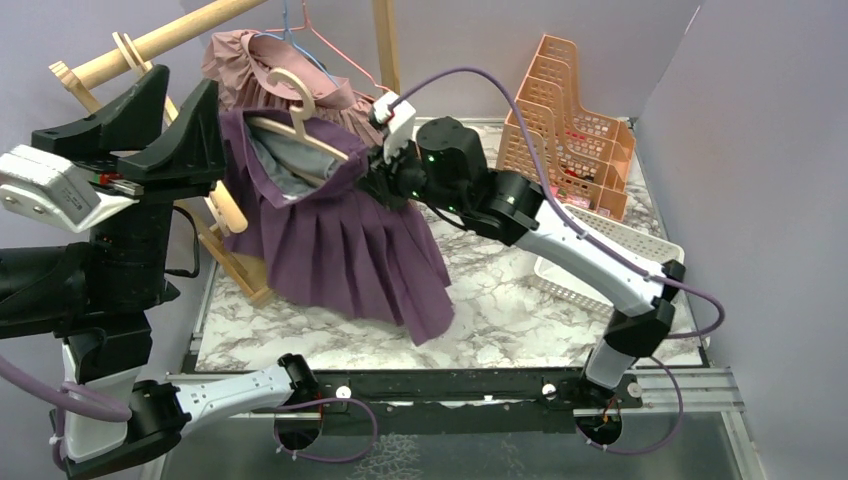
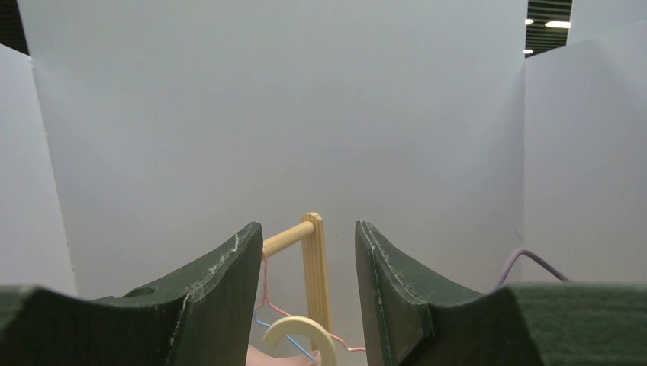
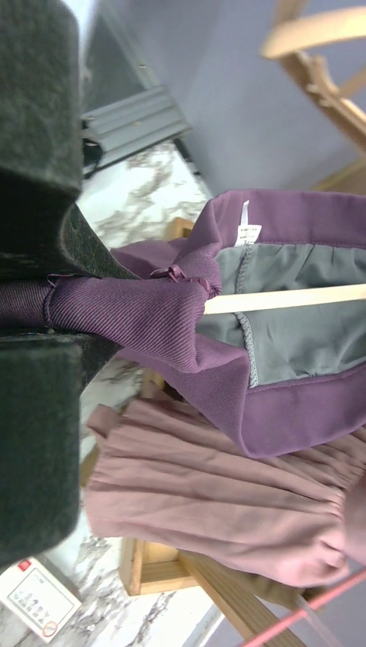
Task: Place the skirt on the hanger
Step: Place the hanger on the clothesline.
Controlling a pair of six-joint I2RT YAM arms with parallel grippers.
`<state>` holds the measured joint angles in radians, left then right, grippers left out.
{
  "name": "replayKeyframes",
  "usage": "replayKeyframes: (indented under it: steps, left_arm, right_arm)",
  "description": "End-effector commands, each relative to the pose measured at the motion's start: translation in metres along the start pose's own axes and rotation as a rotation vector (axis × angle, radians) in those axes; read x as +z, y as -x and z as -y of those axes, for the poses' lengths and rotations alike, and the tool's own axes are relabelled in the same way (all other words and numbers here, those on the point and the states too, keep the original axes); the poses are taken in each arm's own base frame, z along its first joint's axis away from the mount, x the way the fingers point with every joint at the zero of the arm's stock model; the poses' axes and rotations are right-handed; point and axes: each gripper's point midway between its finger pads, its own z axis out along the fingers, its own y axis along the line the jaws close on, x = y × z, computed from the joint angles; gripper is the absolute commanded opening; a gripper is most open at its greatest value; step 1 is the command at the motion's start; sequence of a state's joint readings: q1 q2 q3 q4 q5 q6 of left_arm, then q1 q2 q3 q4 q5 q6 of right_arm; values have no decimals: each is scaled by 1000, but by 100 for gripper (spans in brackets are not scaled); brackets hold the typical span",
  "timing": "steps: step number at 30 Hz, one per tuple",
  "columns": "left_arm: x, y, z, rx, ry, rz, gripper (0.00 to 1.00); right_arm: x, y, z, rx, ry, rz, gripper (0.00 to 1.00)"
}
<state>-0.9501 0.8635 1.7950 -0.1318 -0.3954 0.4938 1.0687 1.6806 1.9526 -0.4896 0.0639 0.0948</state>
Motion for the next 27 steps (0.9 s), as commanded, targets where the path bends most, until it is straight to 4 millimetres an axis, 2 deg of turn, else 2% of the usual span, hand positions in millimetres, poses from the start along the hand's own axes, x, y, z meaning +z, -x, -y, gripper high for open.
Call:
replayKeyframes:
  steps: [1, 4, 7, 8, 9, 12, 15, 17, 20, 27]
  left_arm:
    - [0, 16, -21, 12, 87, 36, 50]
    - [-4, 12, -28, 39, 119, 19, 50]
    - [-7, 0, -38, 64, 177, -39, 50]
    - [-8, -7, -40, 77, 198, -72, 50]
    - [-10, -17, -45, 95, 231, -122, 50]
    - [-15, -50, -44, 102, 288, -262, 50]
    - [-19, -84, -29, 24, 299, -385, 53]
    - [-23, -105, -12, -41, 278, -449, 54]
    - [-28, -128, 10, -115, 257, -514, 56]
    - [-41, -142, 40, -272, 280, -571, 56]
  right_arm:
    - [3, 84, 9, 108, -107, 246, 1]
    - [22, 98, 8, 111, -109, 296, 1]
    - [42, 108, 5, 99, -100, 343, 1]
    - [43, 118, 6, 100, -104, 373, 1]
    - [52, 117, 6, 95, -107, 380, 1]
    - [62, 124, 6, 82, -107, 427, 1]
    - [69, 128, 6, 67, -111, 460, 1]
    - [71, 128, 9, 65, -125, 467, 1]
    - [66, 128, 9, 65, -121, 472, 1]
    - [47, 126, 9, 77, -108, 495, 1]
